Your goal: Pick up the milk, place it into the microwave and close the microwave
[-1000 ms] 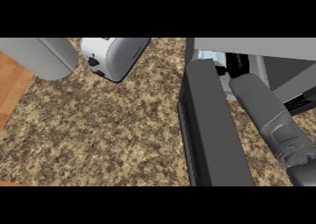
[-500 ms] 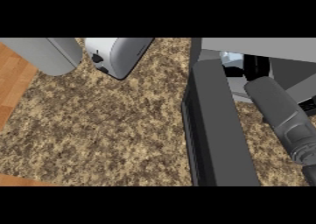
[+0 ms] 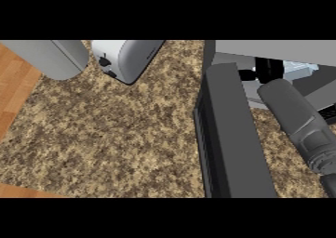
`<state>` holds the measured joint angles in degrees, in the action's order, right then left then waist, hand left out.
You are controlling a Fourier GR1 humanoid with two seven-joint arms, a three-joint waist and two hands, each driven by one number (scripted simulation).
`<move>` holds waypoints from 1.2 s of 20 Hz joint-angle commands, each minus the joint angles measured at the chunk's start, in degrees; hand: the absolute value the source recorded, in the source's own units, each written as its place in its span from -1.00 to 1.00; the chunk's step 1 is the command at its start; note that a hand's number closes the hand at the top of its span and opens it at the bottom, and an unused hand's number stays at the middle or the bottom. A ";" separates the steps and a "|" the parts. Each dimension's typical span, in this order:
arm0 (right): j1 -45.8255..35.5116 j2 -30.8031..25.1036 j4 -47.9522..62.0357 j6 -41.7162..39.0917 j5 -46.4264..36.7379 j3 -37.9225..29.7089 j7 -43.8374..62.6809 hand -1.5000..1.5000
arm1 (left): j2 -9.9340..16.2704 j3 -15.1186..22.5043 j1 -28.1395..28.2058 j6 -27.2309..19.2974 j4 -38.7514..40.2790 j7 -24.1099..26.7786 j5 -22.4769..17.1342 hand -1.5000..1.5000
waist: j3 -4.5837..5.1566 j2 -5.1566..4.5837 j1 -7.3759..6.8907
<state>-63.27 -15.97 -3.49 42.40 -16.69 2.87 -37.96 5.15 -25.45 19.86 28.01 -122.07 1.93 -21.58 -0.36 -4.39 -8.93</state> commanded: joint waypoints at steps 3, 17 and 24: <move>0.27 1.86 -0.87 -4.65 0.70 -0.70 -3.63 -1.00 | 0.26 2.37 -0.40 2.56 1.70 0.81 1.42 -1.00 | -0.01 0.06 0.04; 2.22 2.46 -1.95 -25.55 9.26 -8.99 -10.38 -1.00 | 0.48 8.22 -3.28 5.99 3.02 -0.02 2.03 -1.00 | 0.07 1.68 3.33; 6.90 1.45 -1.25 -36.73 12.61 -12.22 -13.62 -1.00 | -2.39 13.30 -2.27 5.96 0.09 -1.13 4.21 1.00 | 0.13 2.67 4.79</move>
<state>-58.77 -12.74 -5.11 11.88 -5.69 -7.76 -49.95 3.96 -14.06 16.14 33.17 -120.51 0.40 -18.09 -0.27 -2.26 -4.71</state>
